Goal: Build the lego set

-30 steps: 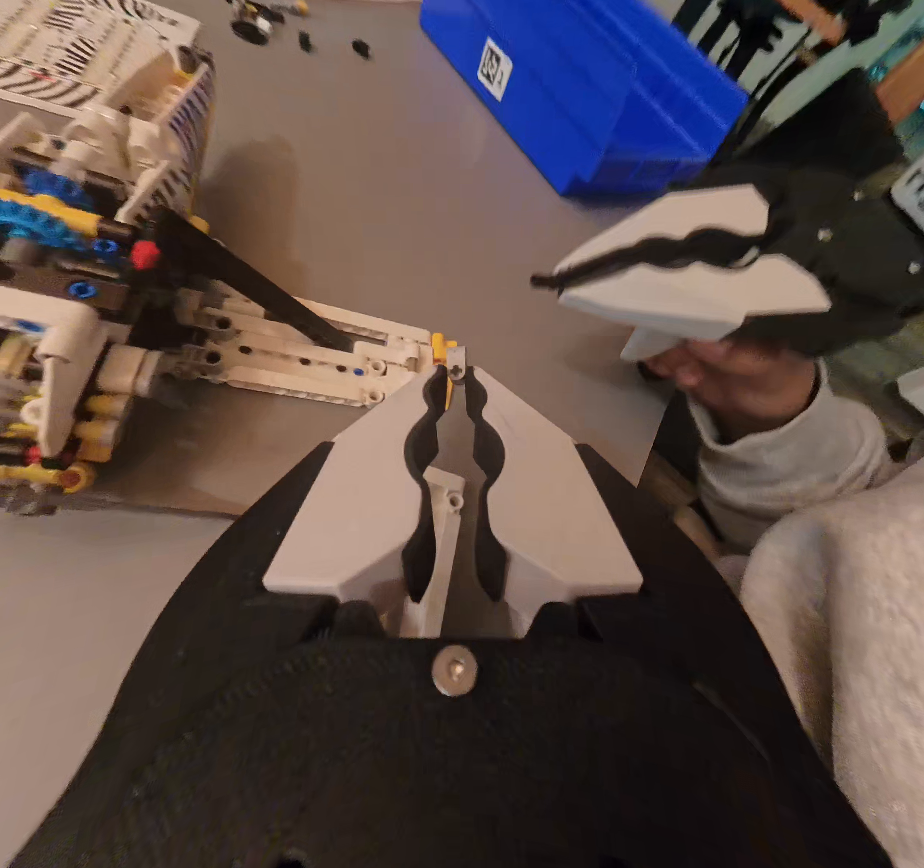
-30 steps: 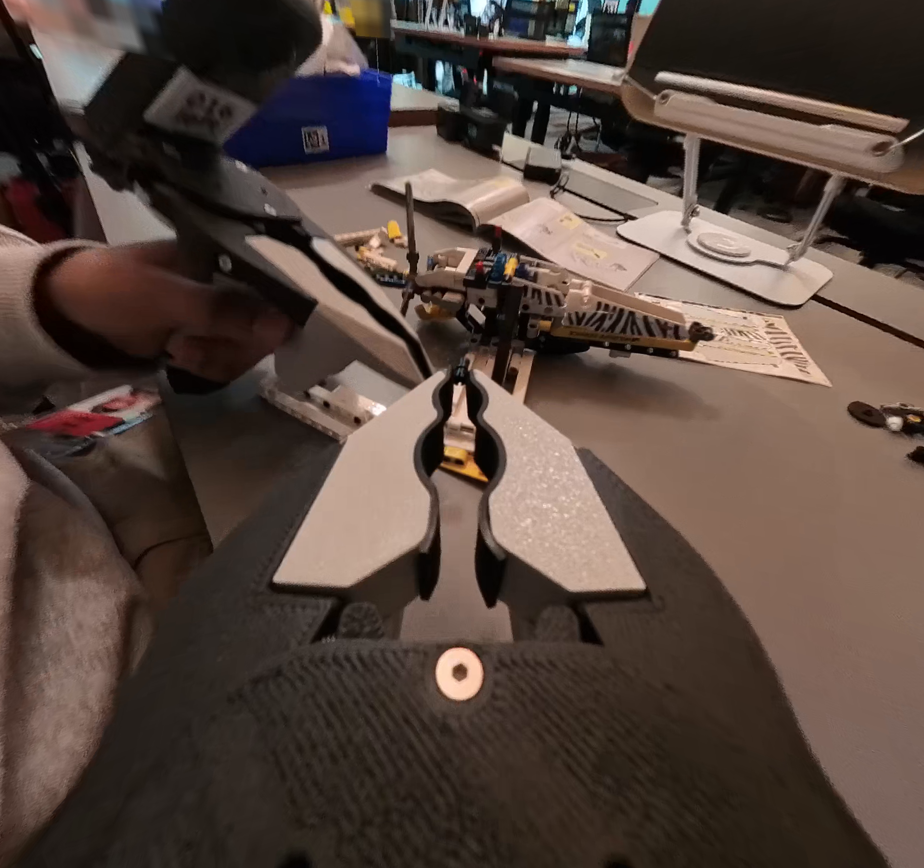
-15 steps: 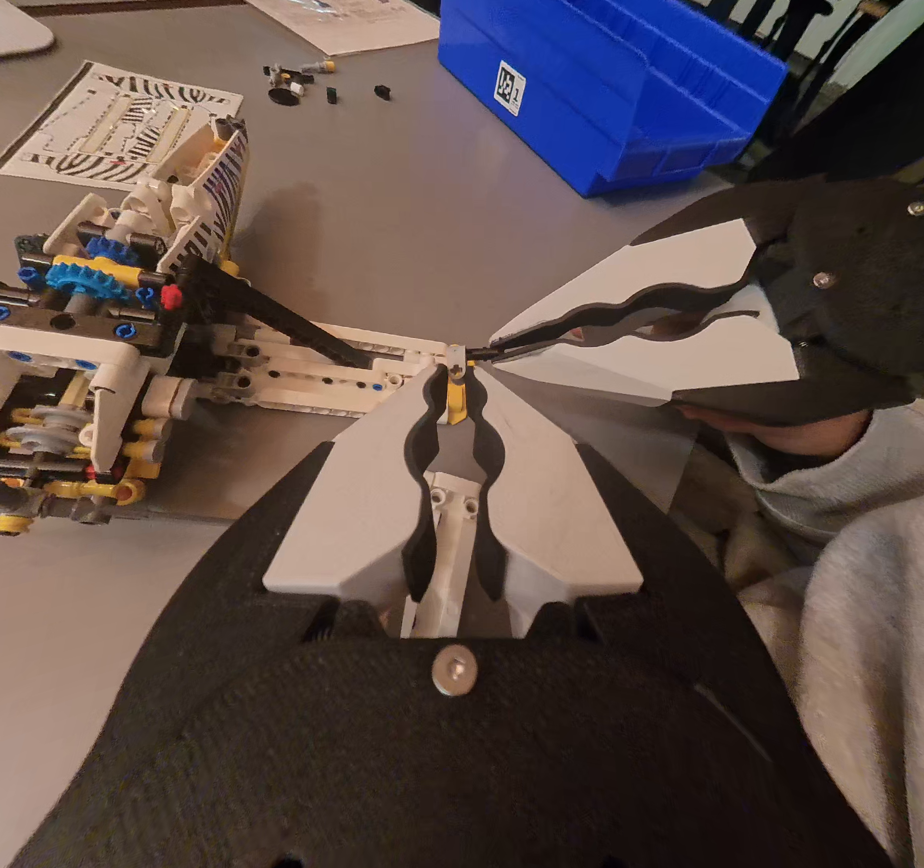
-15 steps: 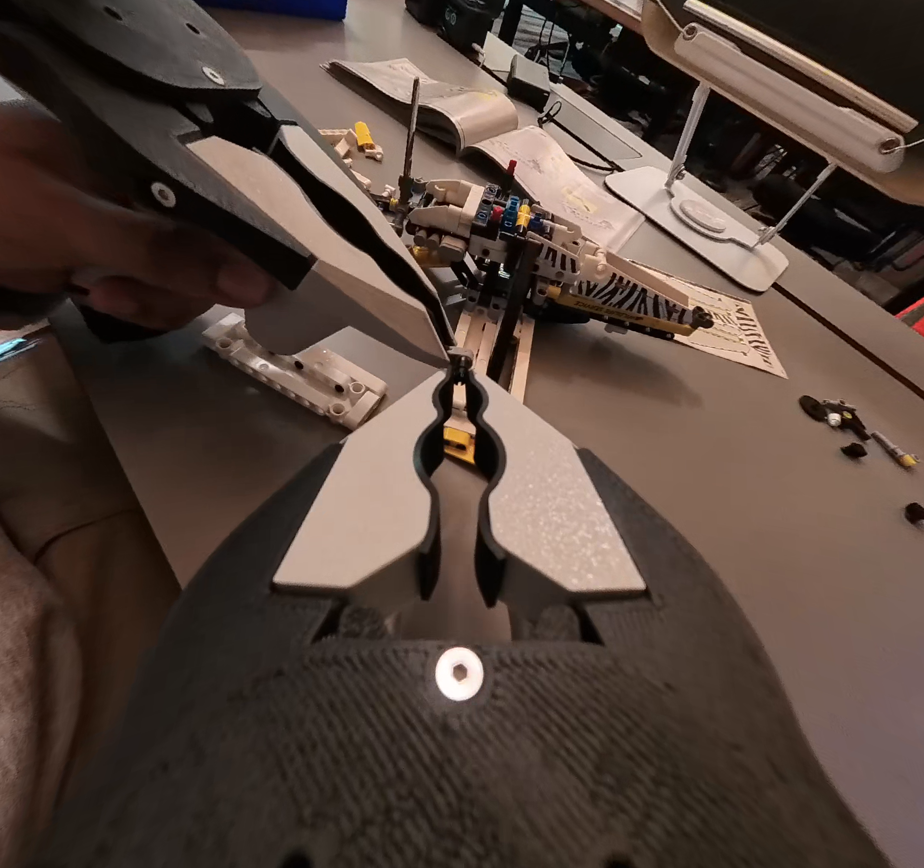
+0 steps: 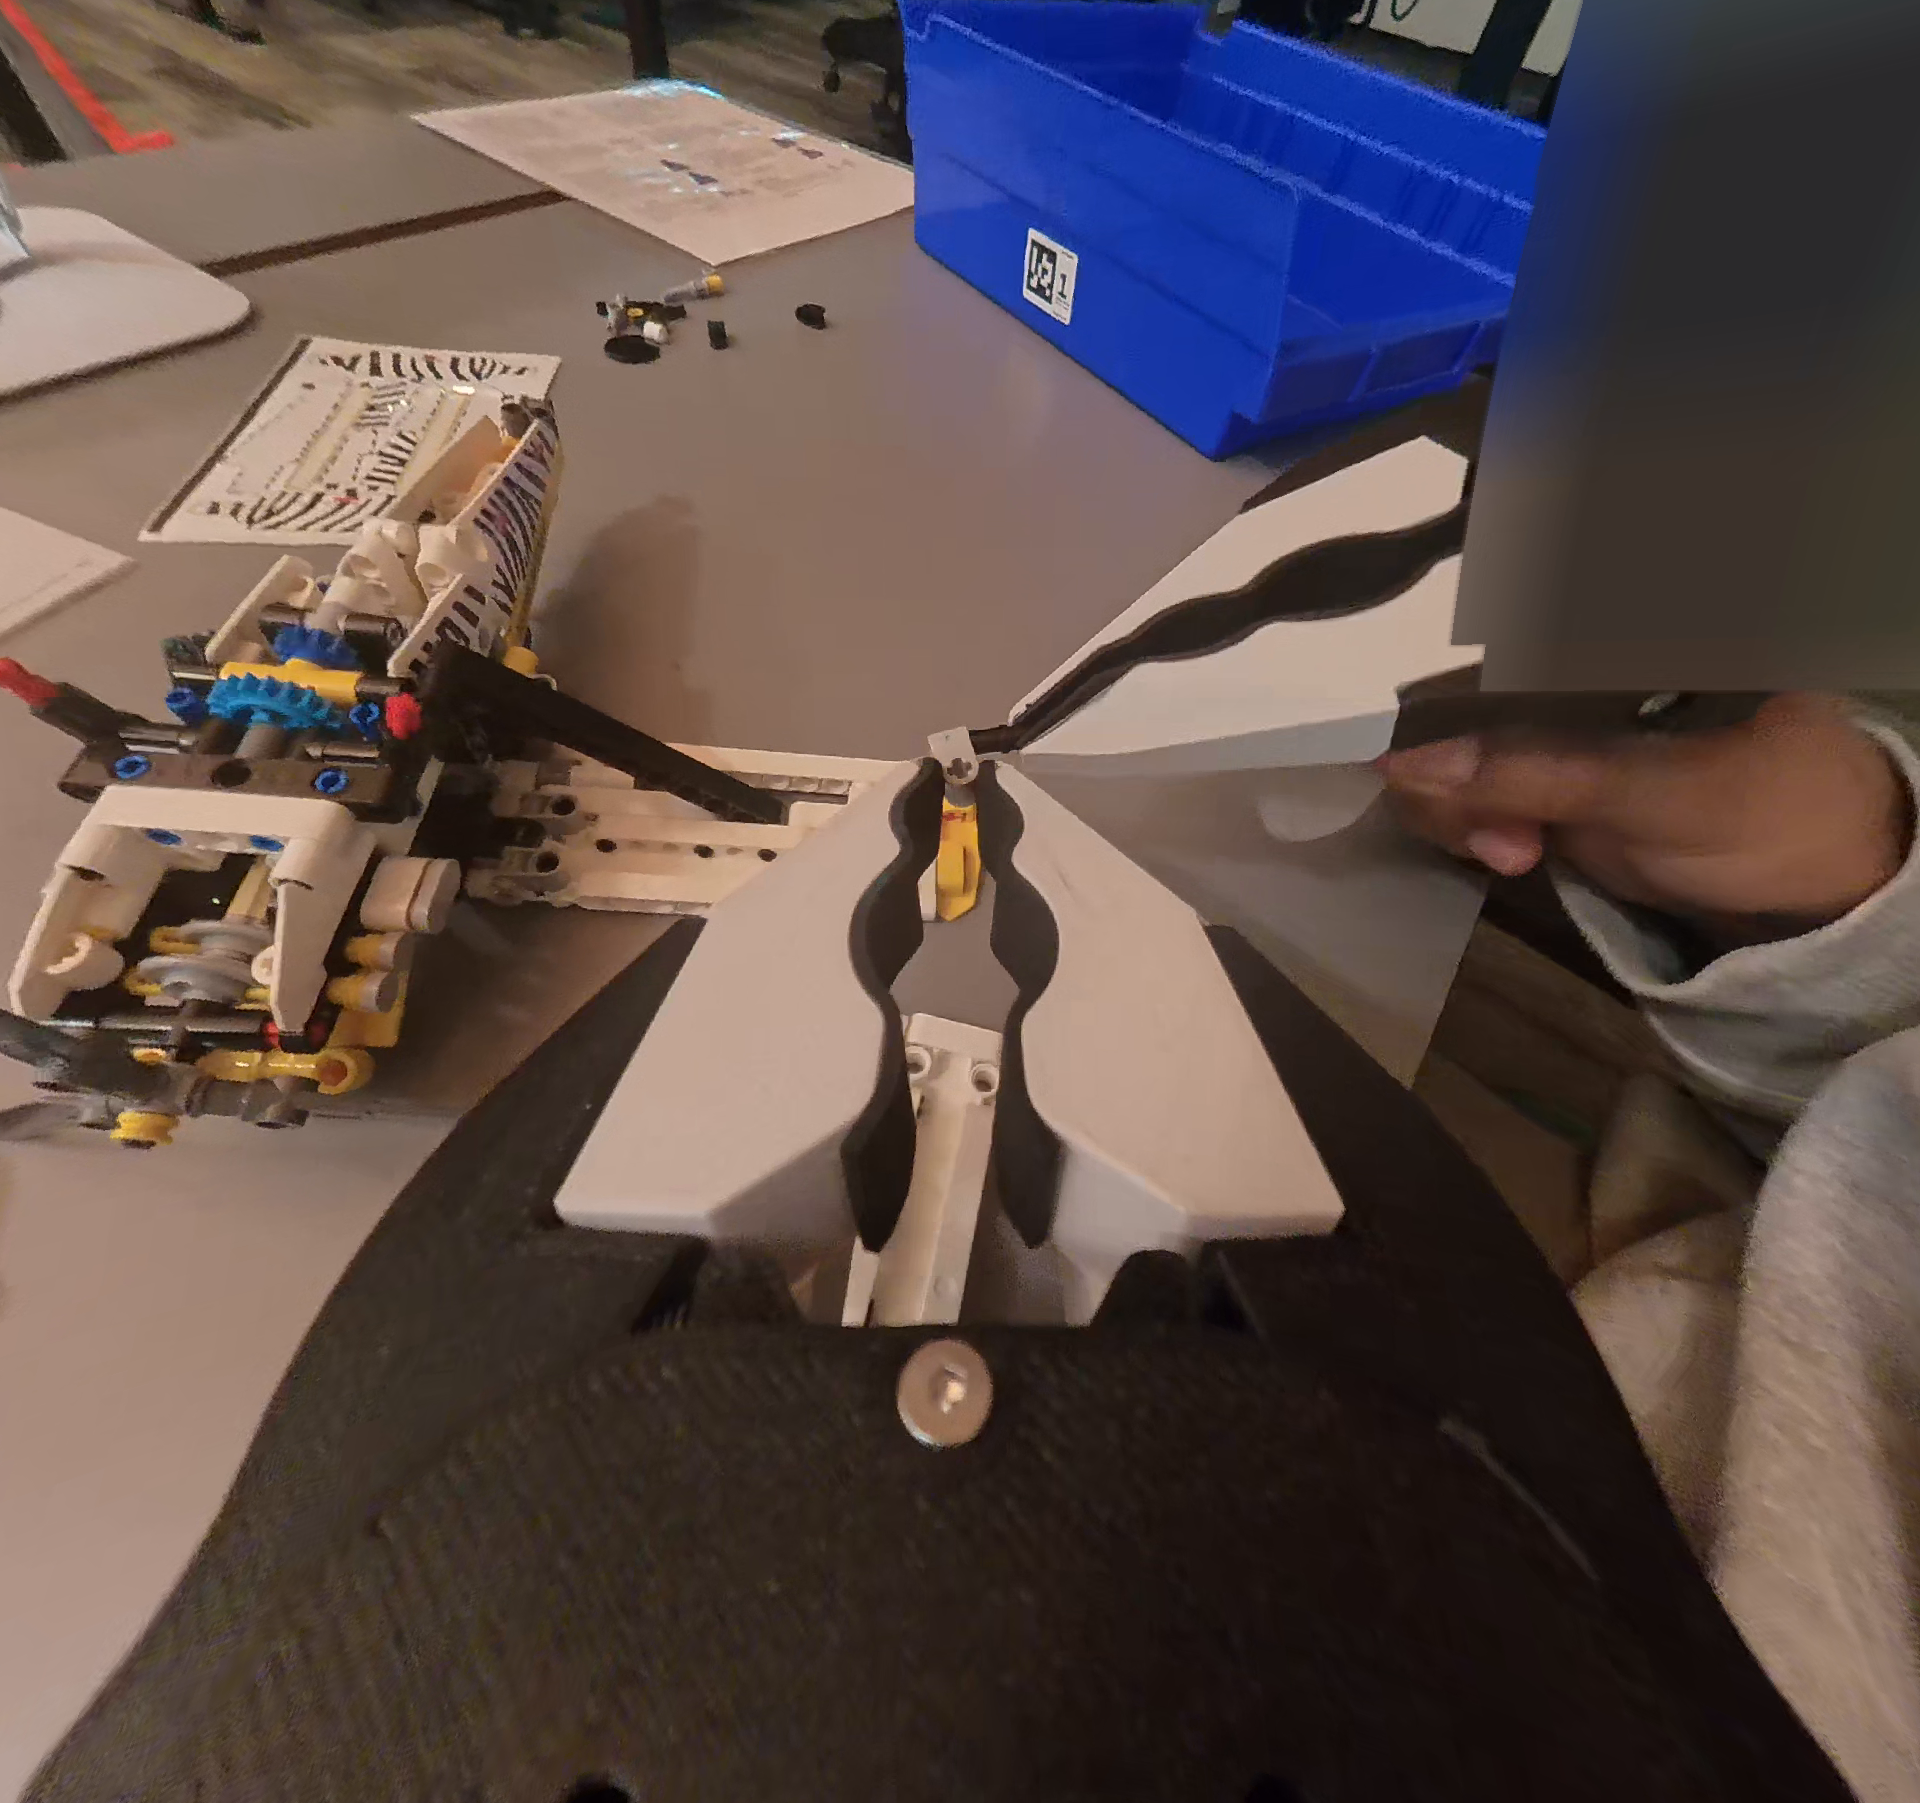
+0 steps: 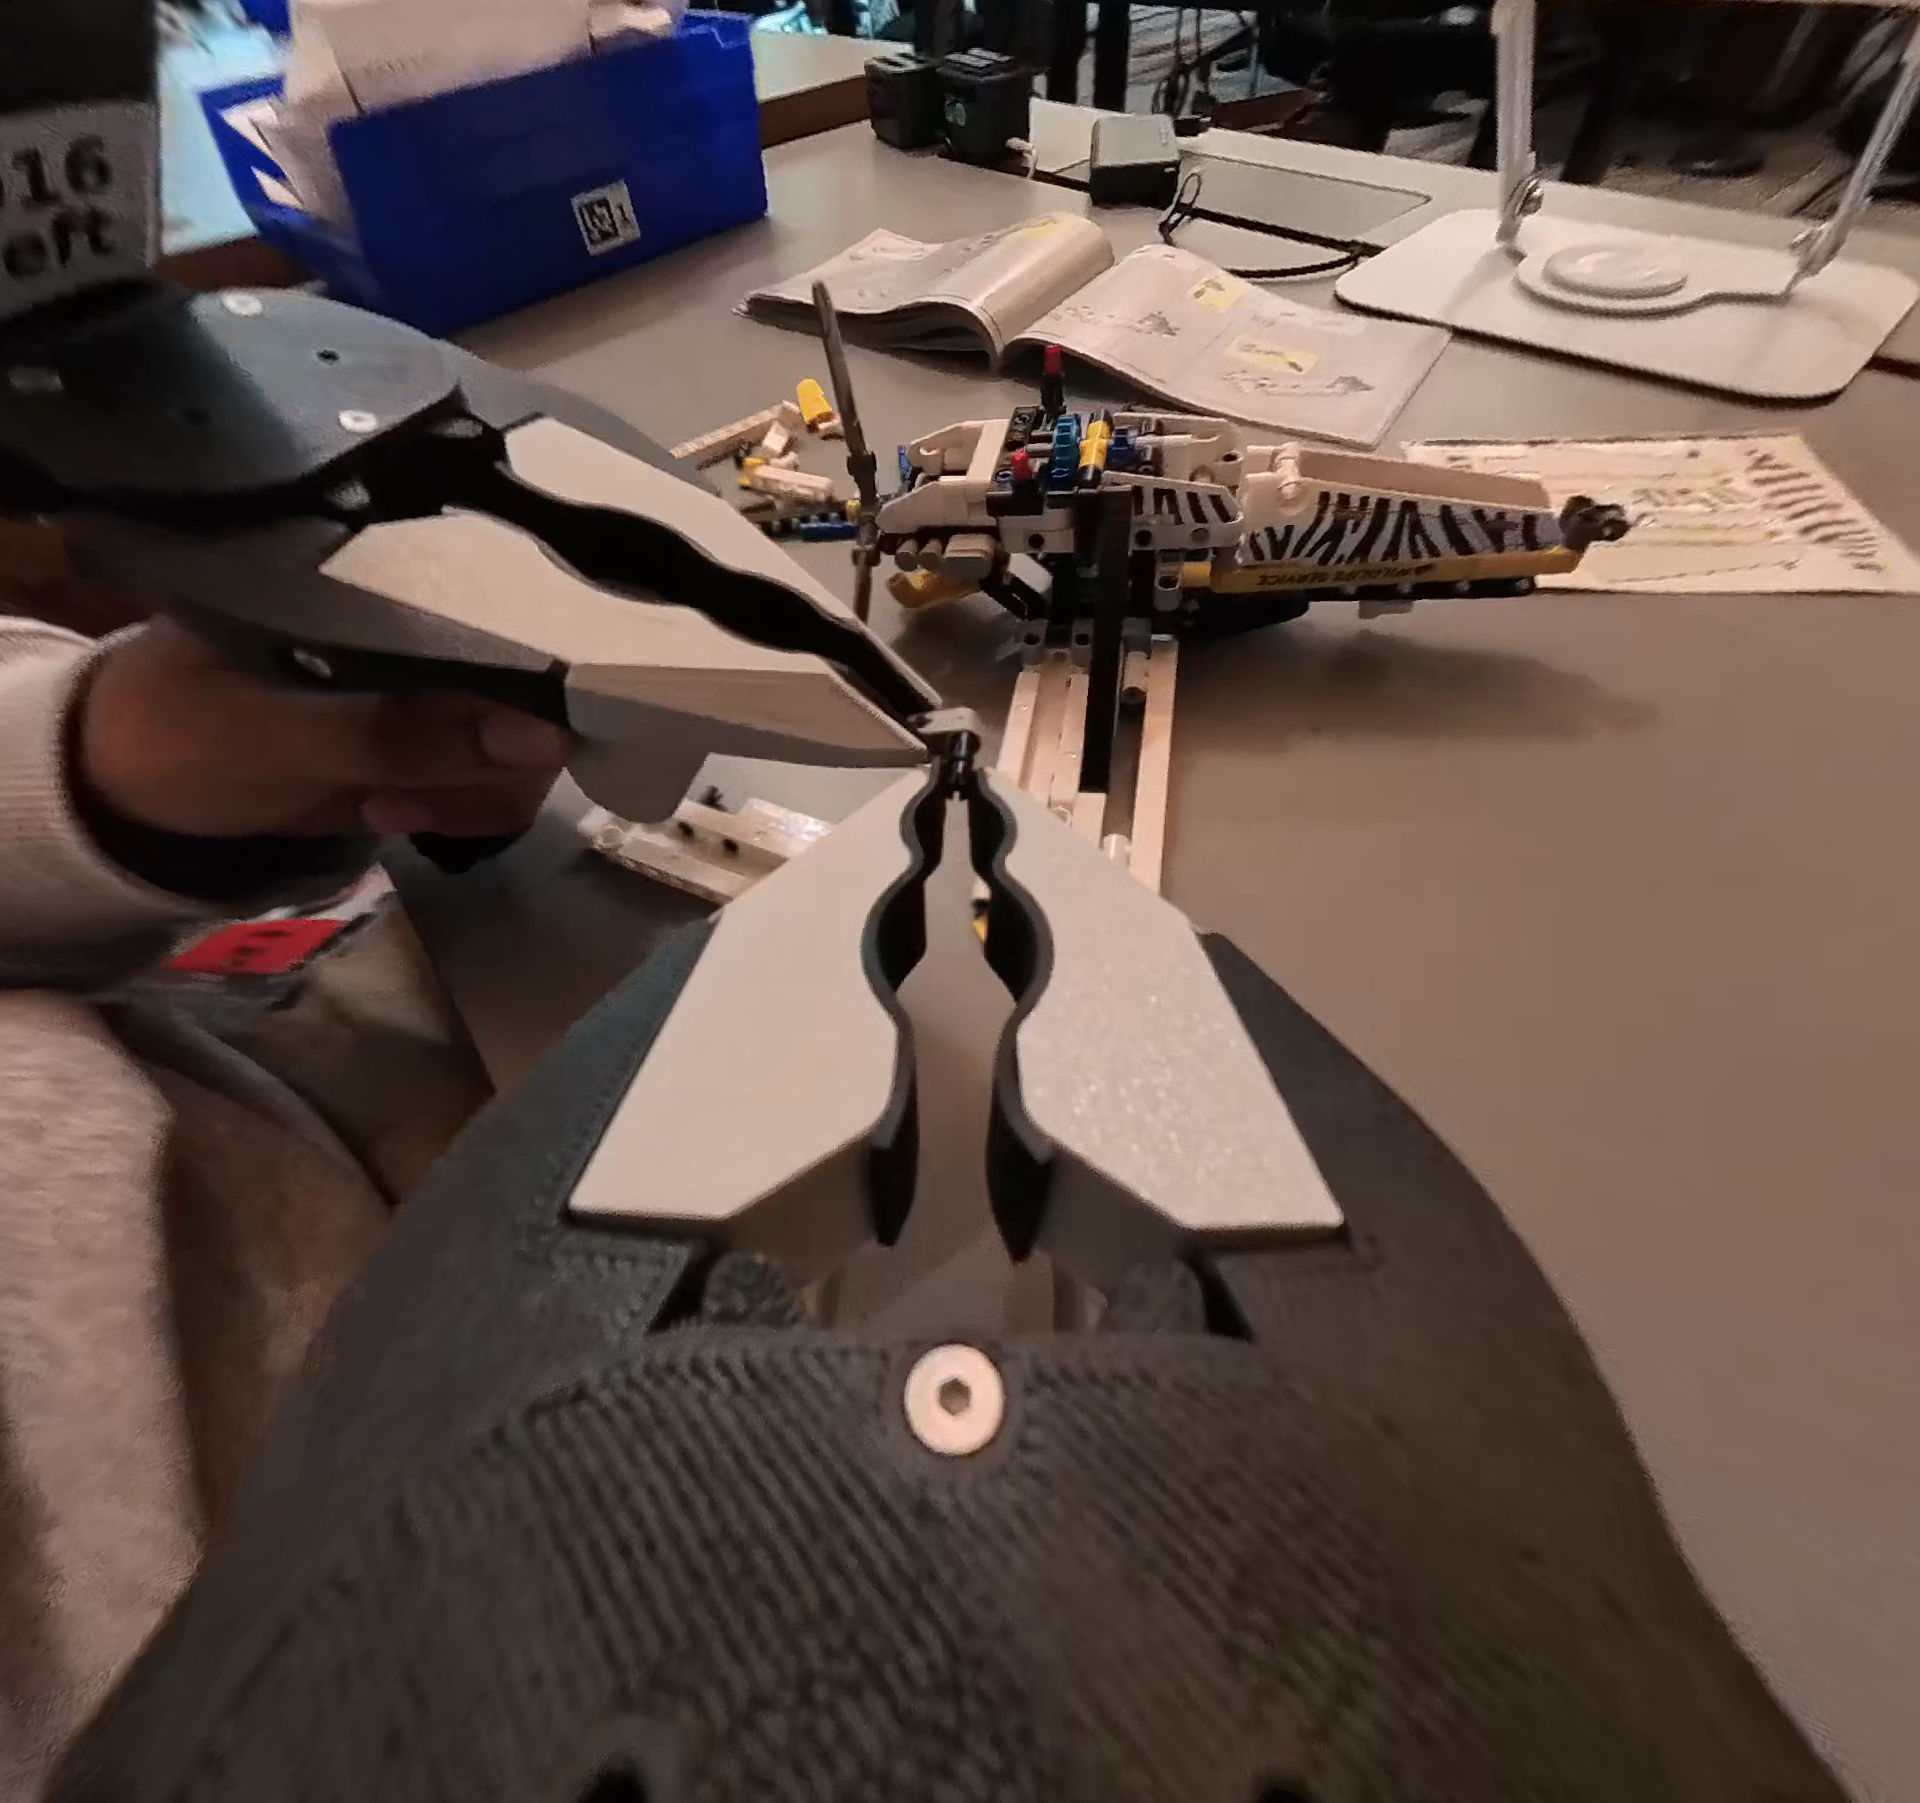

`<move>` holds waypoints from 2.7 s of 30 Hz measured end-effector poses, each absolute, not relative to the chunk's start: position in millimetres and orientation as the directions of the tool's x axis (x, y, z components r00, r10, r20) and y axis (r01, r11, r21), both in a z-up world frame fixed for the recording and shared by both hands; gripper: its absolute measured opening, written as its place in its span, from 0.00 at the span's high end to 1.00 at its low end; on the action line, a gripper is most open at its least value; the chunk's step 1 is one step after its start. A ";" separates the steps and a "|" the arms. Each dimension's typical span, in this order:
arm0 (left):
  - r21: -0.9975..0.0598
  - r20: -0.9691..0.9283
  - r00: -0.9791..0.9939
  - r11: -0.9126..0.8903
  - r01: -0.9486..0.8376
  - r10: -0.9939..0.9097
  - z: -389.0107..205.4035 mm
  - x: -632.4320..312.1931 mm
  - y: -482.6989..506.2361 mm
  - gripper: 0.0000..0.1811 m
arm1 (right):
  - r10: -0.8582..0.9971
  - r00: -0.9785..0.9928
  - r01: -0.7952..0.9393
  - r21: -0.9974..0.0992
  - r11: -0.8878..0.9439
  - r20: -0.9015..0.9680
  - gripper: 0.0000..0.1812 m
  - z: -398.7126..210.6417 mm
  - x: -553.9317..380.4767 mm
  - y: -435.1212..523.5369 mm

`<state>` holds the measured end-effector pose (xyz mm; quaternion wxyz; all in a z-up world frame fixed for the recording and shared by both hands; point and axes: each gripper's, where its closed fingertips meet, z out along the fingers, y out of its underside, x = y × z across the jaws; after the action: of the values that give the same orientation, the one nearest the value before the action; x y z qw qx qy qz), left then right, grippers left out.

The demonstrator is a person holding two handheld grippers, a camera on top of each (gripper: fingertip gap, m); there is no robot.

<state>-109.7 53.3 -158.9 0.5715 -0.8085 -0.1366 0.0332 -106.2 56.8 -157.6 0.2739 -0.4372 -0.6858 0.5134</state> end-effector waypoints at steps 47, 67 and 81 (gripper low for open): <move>-0.896 0.332 0.917 -0.231 0.380 0.220 -152.9 -111.4 44.0 1.00 | 0.835 -0.468 0.418 -0.905 -0.079 -0.289 0.99 -163.0 -104.2 71.4; -0.850 0.290 0.944 -0.495 0.178 -0.158 -180.1 23.0 39.2 0.95 | 0.876 -0.431 0.191 -0.970 -0.148 -0.218 0.99 -113.2 -81.6 121.4; -0.673 0.071 0.938 -0.711 -0.207 -0.340 -282.3 77.3 53.1 0.78 | 0.865 -0.468 0.138 -0.982 -0.129 -0.179 0.99 -94.9 -62.7 111.6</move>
<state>77.3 53.1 -282.3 0.3502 -0.9199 0.1486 -0.0952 -62.7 111.6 -94.9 0.2932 -0.4241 -0.5914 0.6200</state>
